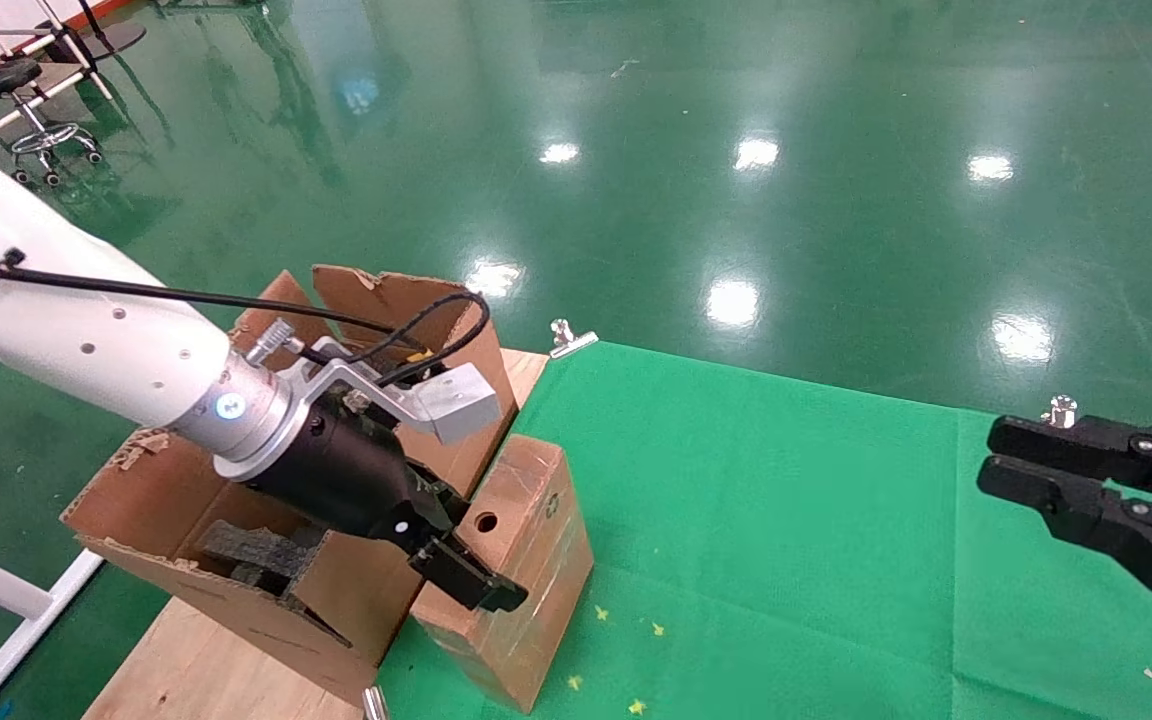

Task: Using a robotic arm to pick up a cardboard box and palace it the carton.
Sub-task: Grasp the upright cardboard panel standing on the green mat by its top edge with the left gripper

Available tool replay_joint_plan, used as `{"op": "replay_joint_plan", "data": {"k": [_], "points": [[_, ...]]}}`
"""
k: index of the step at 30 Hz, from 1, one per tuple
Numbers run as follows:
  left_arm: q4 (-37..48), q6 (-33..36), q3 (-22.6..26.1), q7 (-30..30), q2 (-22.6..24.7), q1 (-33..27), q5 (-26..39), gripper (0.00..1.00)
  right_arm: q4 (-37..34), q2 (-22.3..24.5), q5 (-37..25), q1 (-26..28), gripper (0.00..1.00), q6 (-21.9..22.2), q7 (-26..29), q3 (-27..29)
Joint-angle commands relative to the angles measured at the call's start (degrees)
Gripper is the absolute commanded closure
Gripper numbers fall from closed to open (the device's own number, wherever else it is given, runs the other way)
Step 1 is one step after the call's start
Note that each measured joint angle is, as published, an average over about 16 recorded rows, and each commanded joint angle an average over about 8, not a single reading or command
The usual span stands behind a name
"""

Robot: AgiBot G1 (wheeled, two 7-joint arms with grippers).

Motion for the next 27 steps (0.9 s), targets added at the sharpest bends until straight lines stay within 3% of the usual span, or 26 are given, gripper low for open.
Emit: {"op": "replay_joint_plan", "data": {"k": [1,27], "points": [[0.01,-0.14,0.38,-0.28,0.26,-0.10,0.28,1.00,-0.01,0.00,0.00,0.00,0.00,0.01,0.00,0.00],[0.03,-0.07,-0.11,-0.22,0.02,0.02,0.10,1.00,-0.01,0.00,0.00,-0.01,0.00,0.01,0.00,0.00]]}}
